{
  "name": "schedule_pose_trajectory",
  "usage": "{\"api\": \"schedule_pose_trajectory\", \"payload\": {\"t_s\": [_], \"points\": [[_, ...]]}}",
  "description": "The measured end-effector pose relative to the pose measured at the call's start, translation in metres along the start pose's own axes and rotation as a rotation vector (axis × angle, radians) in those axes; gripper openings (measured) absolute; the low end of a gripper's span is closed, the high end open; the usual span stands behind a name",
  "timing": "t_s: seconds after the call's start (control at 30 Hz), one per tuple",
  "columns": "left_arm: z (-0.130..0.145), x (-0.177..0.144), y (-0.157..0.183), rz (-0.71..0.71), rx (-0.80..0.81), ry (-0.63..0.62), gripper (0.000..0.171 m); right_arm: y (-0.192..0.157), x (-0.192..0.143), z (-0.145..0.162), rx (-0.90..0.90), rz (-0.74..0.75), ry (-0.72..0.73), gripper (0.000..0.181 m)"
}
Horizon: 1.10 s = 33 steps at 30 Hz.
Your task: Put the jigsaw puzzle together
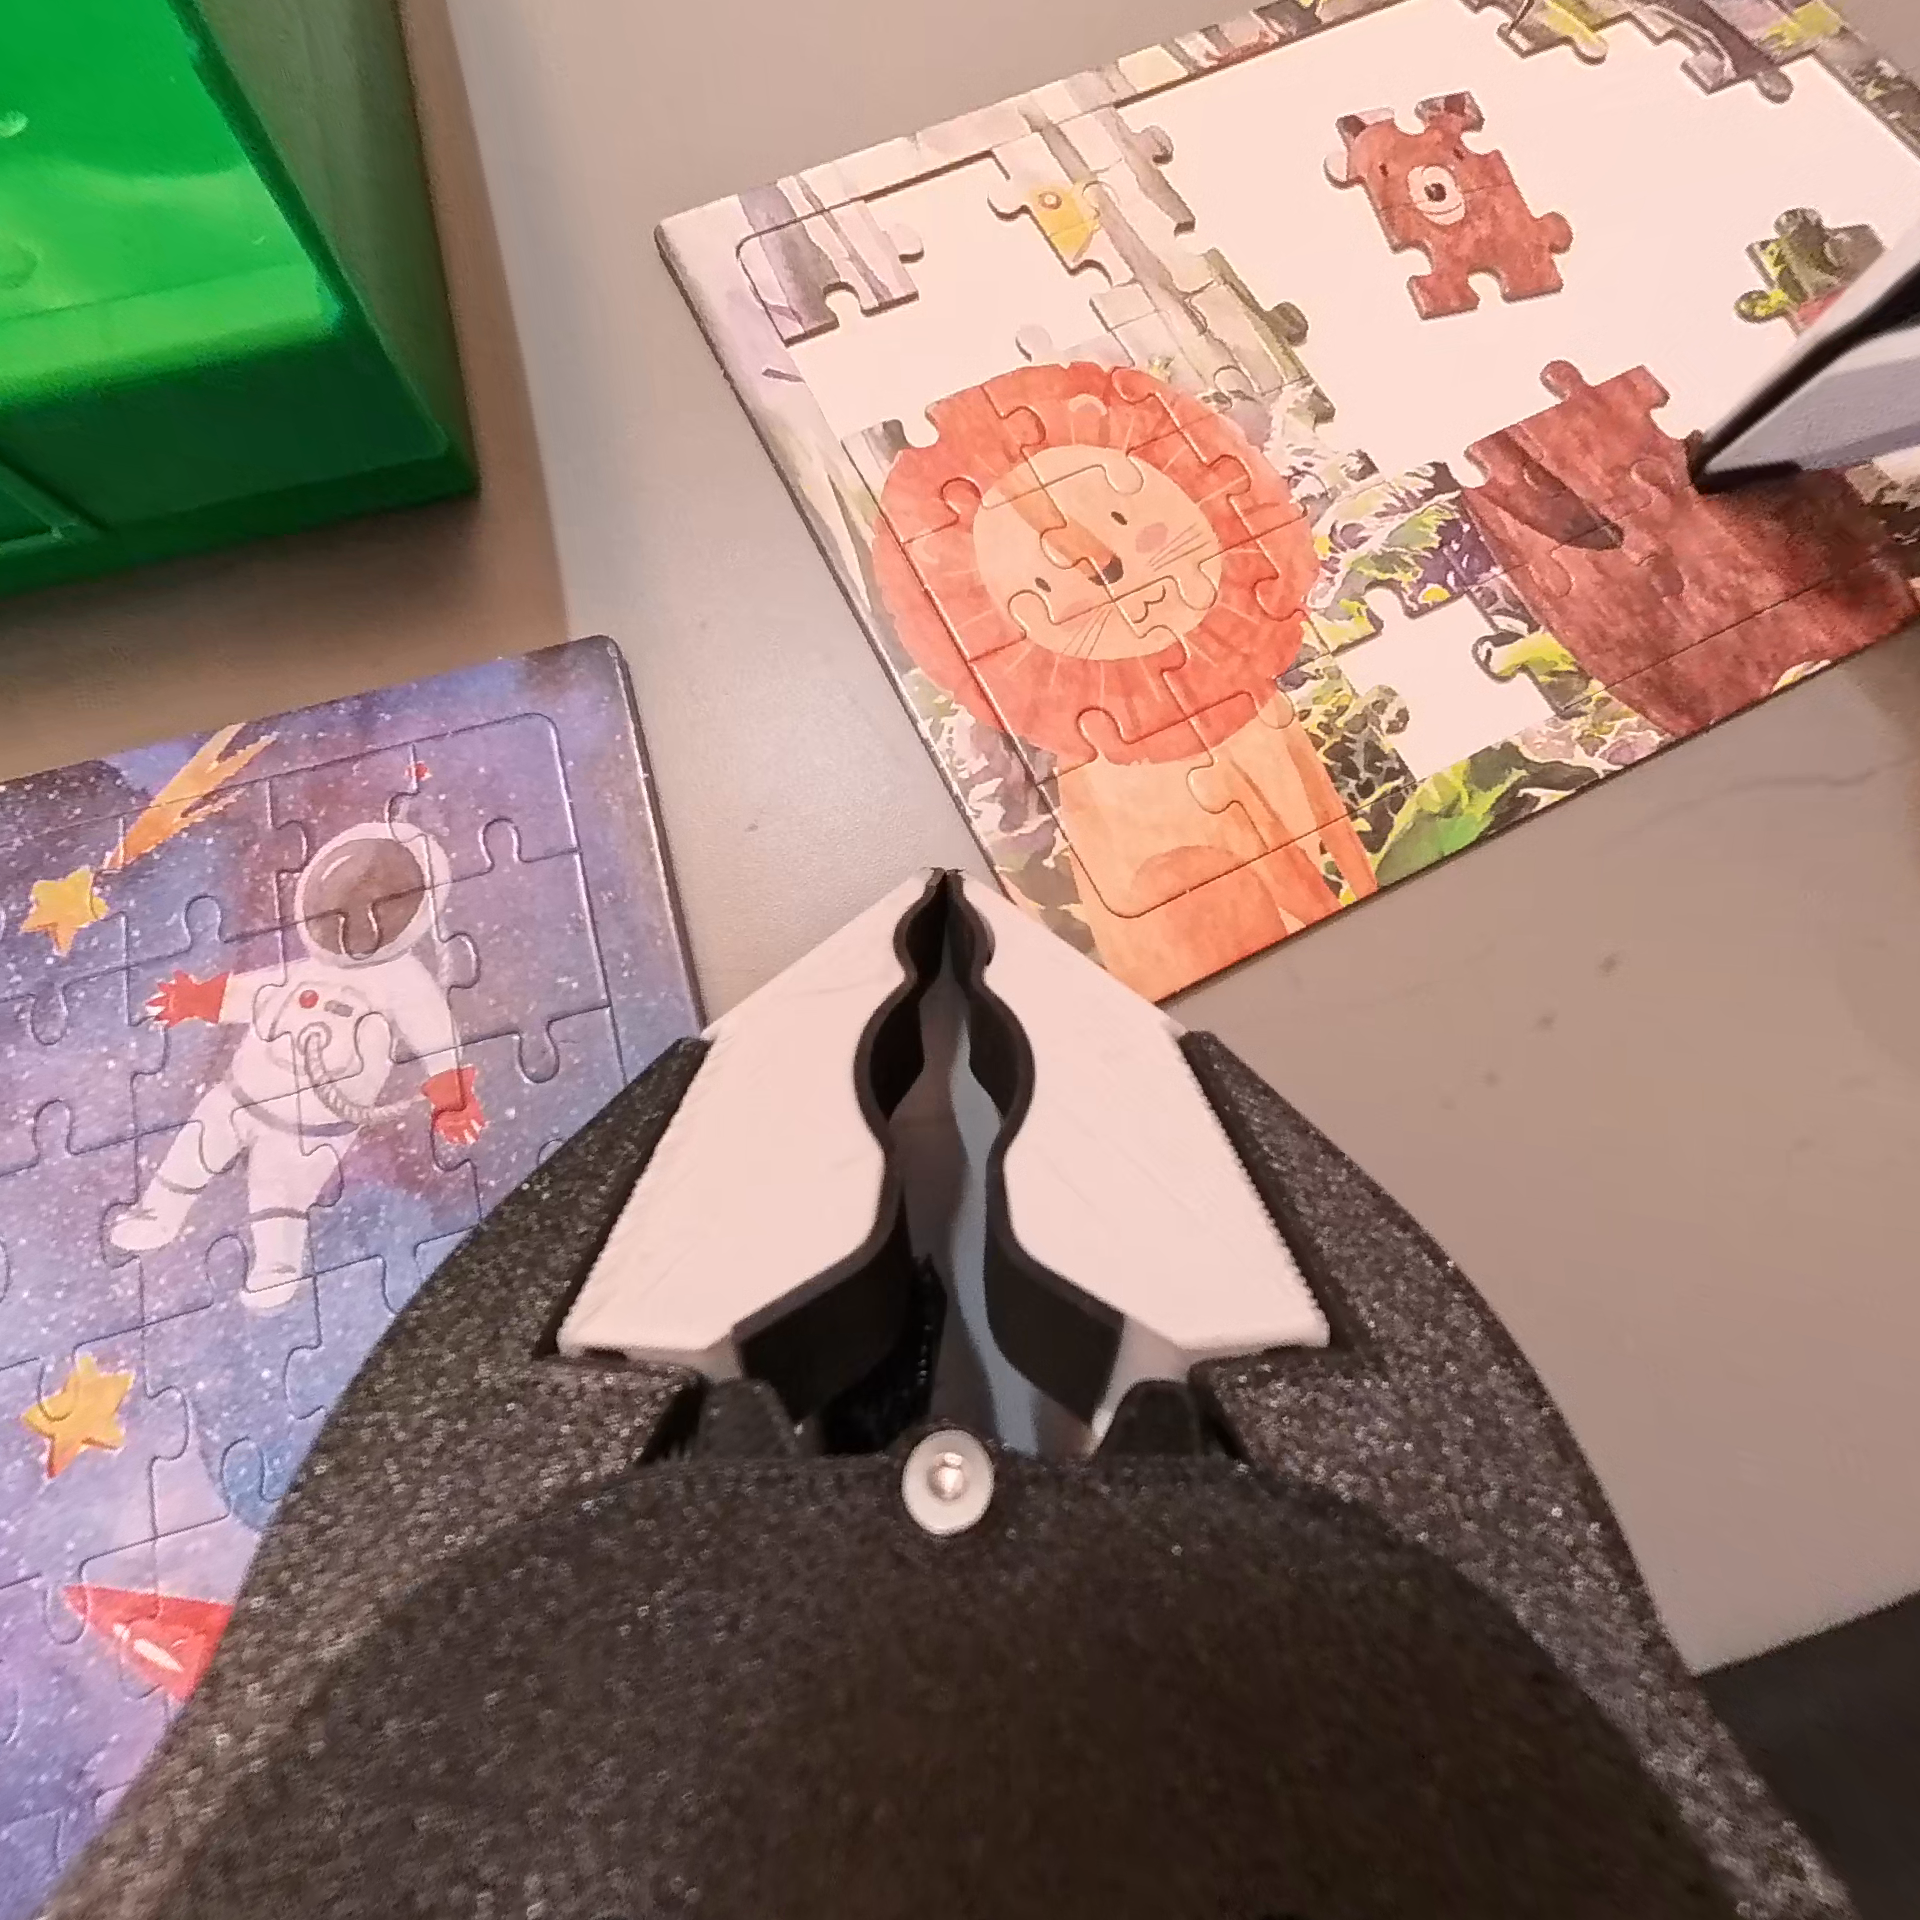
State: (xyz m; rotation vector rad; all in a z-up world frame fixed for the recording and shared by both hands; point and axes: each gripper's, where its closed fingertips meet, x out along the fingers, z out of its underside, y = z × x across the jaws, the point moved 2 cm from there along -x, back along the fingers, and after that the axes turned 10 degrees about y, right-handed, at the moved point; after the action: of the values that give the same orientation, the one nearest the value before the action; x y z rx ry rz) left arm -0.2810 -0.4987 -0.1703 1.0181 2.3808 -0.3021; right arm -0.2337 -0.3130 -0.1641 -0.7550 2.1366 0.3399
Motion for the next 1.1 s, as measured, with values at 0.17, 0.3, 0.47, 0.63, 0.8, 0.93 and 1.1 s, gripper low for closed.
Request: {"api": "schedule_pose_trajectory", "payload": {"t_s": [0.17, 0.3, 0.47, 0.63, 0.8, 0.93, 1.1], "points": [[0.0, 0.0, 0.0, -0.004, 0.007, 0.0, 0.0, 0.037, -0.038, -0.016, 0.071, 0.105, 0.177, 0.002], [0.0, 0.0, 0.0, -0.008, 0.013, 0.0, 0.0, 0.05, -0.038, 0.02, 0.075, 0.068, 0.104, 0.034], [0.0, 0.0, 0.0, -0.013, 0.021, 0.0, 0.0, 0.058, -0.04, 0.031, -0.022, 0.106, 0.119, 0.035], [0.0, 0.0, 0.0, -0.014, 0.023, 0.0, 0.0, 0.055, -0.034, 0.039, 0.005, 0.066, 0.079, 0.038], [0.0, 0.0, 0.0, -0.015, 0.025, 0.0, 0.0, 0.046, -0.039, 0.036, -0.023, 0.031, 0.091, 0.022], [0.0, 0.0, 0.0, -0.017, 0.029, 0.0, 0.0, 0.044, -0.031, 0.037, -0.048, 0.039, 0.067, 0.022], [0.0, 0.0, 0.001, -0.02, 0.033, 0.0, 0.0, 0.046, -0.03, 0.036, -0.026, 0.051, 0.065, 0.013]]}}
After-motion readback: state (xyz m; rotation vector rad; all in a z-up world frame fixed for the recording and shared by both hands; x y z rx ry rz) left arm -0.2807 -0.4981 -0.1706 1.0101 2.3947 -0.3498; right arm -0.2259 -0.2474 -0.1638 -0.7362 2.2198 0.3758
